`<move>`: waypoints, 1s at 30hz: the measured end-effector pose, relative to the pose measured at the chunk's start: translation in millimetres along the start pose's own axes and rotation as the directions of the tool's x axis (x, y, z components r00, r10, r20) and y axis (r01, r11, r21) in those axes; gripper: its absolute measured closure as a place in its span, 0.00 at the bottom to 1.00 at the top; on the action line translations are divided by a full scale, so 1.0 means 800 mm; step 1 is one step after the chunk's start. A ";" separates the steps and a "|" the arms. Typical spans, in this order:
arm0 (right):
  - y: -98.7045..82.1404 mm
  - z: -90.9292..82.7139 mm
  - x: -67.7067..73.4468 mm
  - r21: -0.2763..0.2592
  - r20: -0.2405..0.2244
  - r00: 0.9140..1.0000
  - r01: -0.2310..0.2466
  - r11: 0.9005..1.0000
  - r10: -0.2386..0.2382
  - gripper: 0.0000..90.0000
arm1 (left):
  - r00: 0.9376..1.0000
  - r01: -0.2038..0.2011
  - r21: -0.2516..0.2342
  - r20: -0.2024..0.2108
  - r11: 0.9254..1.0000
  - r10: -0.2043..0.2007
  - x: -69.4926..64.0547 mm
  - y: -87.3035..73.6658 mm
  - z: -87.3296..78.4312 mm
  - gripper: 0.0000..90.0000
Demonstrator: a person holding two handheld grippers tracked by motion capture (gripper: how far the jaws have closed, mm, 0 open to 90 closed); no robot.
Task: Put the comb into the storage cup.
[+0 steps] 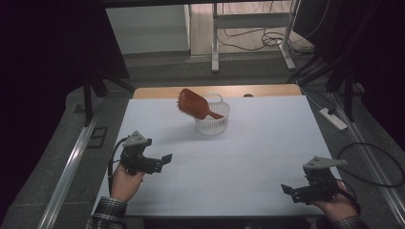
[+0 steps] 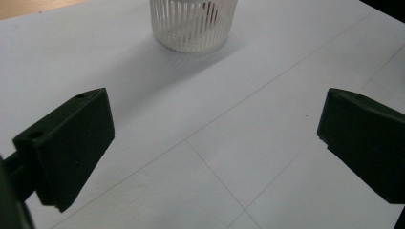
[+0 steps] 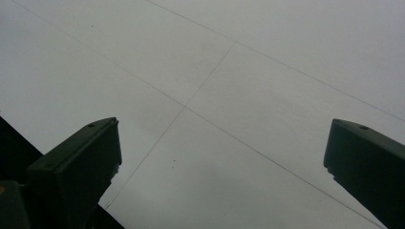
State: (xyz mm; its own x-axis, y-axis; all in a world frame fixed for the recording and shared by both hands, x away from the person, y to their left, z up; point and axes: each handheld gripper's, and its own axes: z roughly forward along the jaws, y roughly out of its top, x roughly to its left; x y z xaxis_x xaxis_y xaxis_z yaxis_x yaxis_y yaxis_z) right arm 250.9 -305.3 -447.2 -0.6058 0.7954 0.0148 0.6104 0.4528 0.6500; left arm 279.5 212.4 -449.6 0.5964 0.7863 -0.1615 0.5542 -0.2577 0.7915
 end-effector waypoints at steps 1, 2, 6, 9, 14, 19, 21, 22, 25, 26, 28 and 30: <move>0.000 0.000 0.000 0.000 0.000 1.000 0.001 1.000 -0.001 0.00 | 1.000 -0.001 0.002 -0.001 1.000 0.001 0.000 -0.001 -0.001 0.00; 0.000 0.000 0.000 0.000 -0.001 1.000 0.002 1.000 -0.002 0.00 | 1.000 -0.001 0.003 -0.001 1.000 0.001 -0.001 -0.002 -0.002 0.00; 0.000 0.000 0.000 0.000 -0.002 1.000 0.000 1.000 0.000 0.00 | 1.000 -0.006 0.008 -0.012 1.000 0.006 -0.003 -0.007 -0.006 0.00; 0.000 0.000 0.000 0.000 -0.002 1.000 0.003 1.000 -0.003 0.00 | 1.000 -0.003 0.008 -0.014 1.000 0.003 -0.004 -0.011 -0.009 0.00; 0.000 0.000 0.000 0.000 -0.003 1.000 0.004 1.000 -0.004 0.00 | 1.000 0.004 0.010 -0.023 1.000 -0.004 -0.004 -0.018 -0.016 0.00; 0.000 0.000 0.000 0.000 -0.004 1.000 0.004 1.000 -0.004 0.00 | 0.999 0.016 0.011 -0.028 1.000 -0.016 -0.004 -0.026 -0.023 0.00; 0.000 0.000 0.000 0.001 -0.004 1.000 0.004 1.000 -0.004 0.00 | 0.999 0.018 0.012 -0.031 1.000 -0.017 -0.005 -0.029 -0.026 0.00; 0.000 0.000 0.000 0.001 -0.004 1.000 0.004 1.000 -0.004 0.00 | 0.999 0.017 0.015 -0.030 1.000 -0.016 -0.005 -0.031 -0.027 0.00; 0.000 0.000 0.000 0.000 -0.004 1.000 0.004 1.000 -0.004 0.00 | 0.999 0.015 0.020 -0.035 1.000 -0.014 -0.006 -0.035 -0.030 0.00; 0.000 0.000 0.000 0.000 -0.004 1.000 0.004 1.000 -0.004 0.00 | 0.999 0.016 0.021 -0.038 1.000 -0.015 -0.007 -0.036 -0.032 0.00; 0.000 0.000 0.000 0.000 -0.004 1.000 0.004 1.000 -0.004 0.00 | 0.999 0.019 0.022 -0.038 1.000 -0.018 -0.007 -0.039 -0.034 0.00; 0.000 0.000 0.000 0.000 -0.003 1.000 0.004 1.000 -0.004 0.00 | 0.999 0.021 0.022 -0.041 1.000 -0.020 -0.007 -0.042 -0.037 0.00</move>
State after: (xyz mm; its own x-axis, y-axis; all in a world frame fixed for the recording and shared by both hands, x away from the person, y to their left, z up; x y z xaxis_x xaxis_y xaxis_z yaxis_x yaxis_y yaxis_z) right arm 250.8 -305.5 -447.2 -0.6102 0.7921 0.0145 0.6078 0.4563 0.6499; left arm 240.3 232.9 -457.9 0.5610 0.8135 -0.1534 0.5793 -0.2534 0.7747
